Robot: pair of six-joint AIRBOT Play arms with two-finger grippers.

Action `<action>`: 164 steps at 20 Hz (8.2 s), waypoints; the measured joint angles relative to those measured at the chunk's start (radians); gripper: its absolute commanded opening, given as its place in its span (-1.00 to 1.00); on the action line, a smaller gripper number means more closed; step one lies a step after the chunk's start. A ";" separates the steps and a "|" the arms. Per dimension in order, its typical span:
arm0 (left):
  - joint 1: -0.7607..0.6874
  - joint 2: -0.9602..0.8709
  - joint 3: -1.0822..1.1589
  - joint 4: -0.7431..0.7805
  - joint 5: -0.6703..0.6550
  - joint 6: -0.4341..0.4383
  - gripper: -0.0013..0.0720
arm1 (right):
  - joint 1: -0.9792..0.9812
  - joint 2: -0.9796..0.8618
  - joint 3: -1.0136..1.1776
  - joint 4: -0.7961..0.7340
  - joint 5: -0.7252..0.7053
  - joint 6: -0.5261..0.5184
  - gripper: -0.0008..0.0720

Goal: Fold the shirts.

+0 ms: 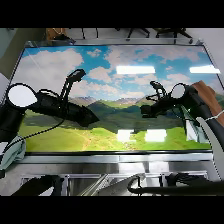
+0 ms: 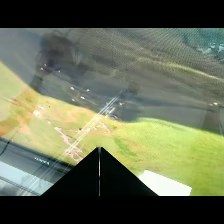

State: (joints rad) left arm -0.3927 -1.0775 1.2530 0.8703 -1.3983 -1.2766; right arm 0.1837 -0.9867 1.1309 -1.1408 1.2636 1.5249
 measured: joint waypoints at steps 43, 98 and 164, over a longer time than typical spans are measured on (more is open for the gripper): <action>1.038 -0.125 -0.549 1.226 0.367 -0.267 -0.93 | 0.008 -0.035 -0.001 0.385 -0.003 -0.378 0.57; 0.380 -0.208 -0.713 -0.124 0.491 0.108 -0.93 | 0.079 -0.363 -0.168 0.715 -0.470 -0.584 -0.94; 0.316 0.116 -0.974 -0.249 0.813 0.031 -0.72 | -0.108 -0.337 -0.134 0.594 -0.357 -0.533 -0.37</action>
State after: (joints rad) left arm -0.0769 -0.9611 0.2787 0.6209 -0.5854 -1.2457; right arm 0.0761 -1.3239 0.9974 -0.5465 0.9066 0.9924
